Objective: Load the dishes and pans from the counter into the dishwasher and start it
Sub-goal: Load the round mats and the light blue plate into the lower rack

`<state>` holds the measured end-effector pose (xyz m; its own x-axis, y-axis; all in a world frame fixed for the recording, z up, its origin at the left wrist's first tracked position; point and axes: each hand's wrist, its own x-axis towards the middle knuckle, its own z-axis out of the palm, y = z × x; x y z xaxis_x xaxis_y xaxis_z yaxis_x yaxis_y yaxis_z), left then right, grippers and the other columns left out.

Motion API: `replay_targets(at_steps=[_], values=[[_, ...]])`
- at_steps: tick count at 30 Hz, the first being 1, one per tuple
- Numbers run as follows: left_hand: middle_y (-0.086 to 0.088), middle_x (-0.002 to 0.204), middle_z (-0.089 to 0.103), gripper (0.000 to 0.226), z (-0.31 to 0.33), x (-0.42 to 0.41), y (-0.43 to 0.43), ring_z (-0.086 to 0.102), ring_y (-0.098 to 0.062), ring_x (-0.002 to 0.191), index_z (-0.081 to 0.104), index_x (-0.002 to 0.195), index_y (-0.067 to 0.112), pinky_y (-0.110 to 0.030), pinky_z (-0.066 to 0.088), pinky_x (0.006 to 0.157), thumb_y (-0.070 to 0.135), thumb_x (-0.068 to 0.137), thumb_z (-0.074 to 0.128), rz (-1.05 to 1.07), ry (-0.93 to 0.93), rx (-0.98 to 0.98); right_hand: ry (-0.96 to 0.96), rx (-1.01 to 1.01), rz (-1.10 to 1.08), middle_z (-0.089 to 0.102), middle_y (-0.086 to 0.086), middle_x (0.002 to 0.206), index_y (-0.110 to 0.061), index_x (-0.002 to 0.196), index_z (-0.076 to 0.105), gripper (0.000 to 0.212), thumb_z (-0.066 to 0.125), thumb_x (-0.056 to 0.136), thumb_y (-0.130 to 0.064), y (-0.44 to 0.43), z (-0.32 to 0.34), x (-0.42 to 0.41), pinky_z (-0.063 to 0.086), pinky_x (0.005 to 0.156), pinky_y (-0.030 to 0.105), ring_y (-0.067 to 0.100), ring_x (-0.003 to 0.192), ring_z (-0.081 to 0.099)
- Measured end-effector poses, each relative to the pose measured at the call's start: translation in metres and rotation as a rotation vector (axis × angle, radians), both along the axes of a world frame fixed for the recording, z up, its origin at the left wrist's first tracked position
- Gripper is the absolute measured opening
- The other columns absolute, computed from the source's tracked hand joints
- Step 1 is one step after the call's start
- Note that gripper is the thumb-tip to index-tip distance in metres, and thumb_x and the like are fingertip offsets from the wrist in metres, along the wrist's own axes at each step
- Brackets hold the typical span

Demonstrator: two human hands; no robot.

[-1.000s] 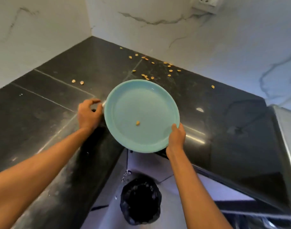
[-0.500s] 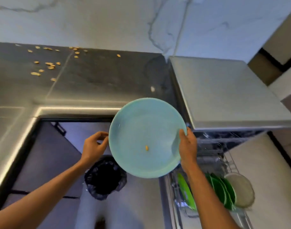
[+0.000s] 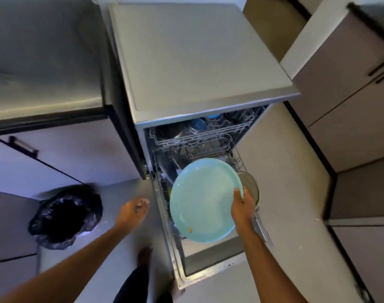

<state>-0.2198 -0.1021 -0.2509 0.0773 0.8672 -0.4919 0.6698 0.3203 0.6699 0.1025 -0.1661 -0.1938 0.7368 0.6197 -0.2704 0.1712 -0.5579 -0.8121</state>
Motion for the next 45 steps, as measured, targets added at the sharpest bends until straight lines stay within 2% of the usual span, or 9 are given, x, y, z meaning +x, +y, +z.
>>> replay_targets(at_steps=[3,8,11,15,19,27,31,38,45], values=[[-0.005,0.091,0.071,0.017,-0.043,0.032,0.009,0.068,-0.033,0.088,0.066,0.091,0.03,-0.037,0.053,0.079,0.014,0.087,0.069,-0.023,0.031,-0.101,0.047,-0.073,-0.168,0.072,0.015,0.106,-0.014,0.113,0.069,0.025,0.054,0.098,-0.029,0.003,-0.042,0.042,0.055,0.087,0.051,0.037,0.097,0.067],[-0.009,0.108,0.066,0.029,-0.097,0.078,0.036,0.062,-0.031,0.106,0.063,0.117,0.01,-0.029,0.044,0.083,0.019,0.09,0.068,-0.003,0.062,-0.237,0.069,-0.14,-0.316,0.074,0.012,0.1,-0.015,0.105,0.07,0.033,0.052,0.085,-0.036,0.027,-0.099,0.096,0.058,0.084,0.051,0.037,0.095,0.069],[-0.014,0.117,0.066,0.037,-0.125,0.097,0.051,0.061,-0.032,0.108,0.059,0.121,0.009,-0.036,0.049,0.091,0.022,0.089,0.07,0.071,0.052,-0.33,0.044,-0.135,-0.328,0.071,0.011,0.098,-0.017,0.102,0.067,0.015,0.055,0.094,-0.021,0.052,-0.116,0.117,0.056,0.082,0.047,0.036,0.093,0.067],[-0.016,0.136,0.056,0.057,-0.154,0.114,0.073,0.054,-0.033,0.124,0.048,0.137,0.007,-0.04,0.045,0.102,0.027,0.089,0.07,0.148,0.074,-0.376,-0.027,-0.159,-0.294,0.065,0.013,0.102,-0.009,0.117,0.062,0.021,0.052,0.099,-0.014,0.09,-0.143,0.145,0.044,0.075,0.034,0.029,0.089,0.059],[-0.018,0.15,0.043,0.073,-0.183,0.122,0.077,0.046,-0.036,0.133,0.034,0.149,0.007,-0.042,0.041,0.107,0.031,0.089,0.069,0.203,0.099,-0.384,-0.089,-0.107,-0.238,0.066,0.015,0.109,-0.007,0.122,0.06,0.026,0.047,0.101,-0.014,0.118,-0.174,0.17,0.045,0.08,0.034,0.032,0.096,0.061],[-0.016,0.154,0.037,0.08,-0.239,0.135,0.059,0.043,-0.037,0.136,0.027,0.152,0.013,-0.046,0.039,0.11,0.046,0.09,0.065,0.411,0.091,-0.426,-0.121,0.001,-0.15,0.067,0.018,0.112,-0.007,0.122,0.062,0.031,0.045,0.098,-0.018,0.169,-0.238,0.225,0.05,0.085,0.039,0.03,0.098,0.062],[-0.016,0.152,0.04,0.078,-0.254,0.15,0.062,0.045,-0.036,0.133,0.027,0.152,0.012,-0.041,0.037,0.107,0.049,0.092,0.061,0.564,0.058,-0.388,-0.128,0.021,-0.09,0.068,0.014,0.114,-0.008,0.125,0.063,0.03,0.047,0.1,-0.014,0.192,-0.258,0.246,0.044,0.081,0.026,0.027,0.1,0.061],[-0.017,0.15,0.042,0.081,-0.267,0.164,0.08,0.045,-0.035,0.133,0.027,0.152,0.011,-0.039,0.038,0.106,0.054,0.091,0.059,0.691,0.058,-0.361,-0.091,0.103,-0.038,0.069,0.009,0.111,-0.016,0.125,0.064,0.035,0.046,0.095,-0.025,0.211,-0.283,0.258,0.053,0.088,0.04,0.025,0.101,0.063],[-0.017,0.152,0.039,0.078,-0.264,0.176,0.089,0.044,-0.035,0.134,0.026,0.153,0.009,-0.038,0.038,0.104,0.048,0.094,0.059,0.763,0.082,-0.332,-0.135,0.142,0.135,0.068,0.008,0.11,-0.012,0.13,0.061,0.035,0.044,0.101,-0.024,0.232,-0.283,0.259,0.047,0.077,0.024,0.016,0.094,0.06]])
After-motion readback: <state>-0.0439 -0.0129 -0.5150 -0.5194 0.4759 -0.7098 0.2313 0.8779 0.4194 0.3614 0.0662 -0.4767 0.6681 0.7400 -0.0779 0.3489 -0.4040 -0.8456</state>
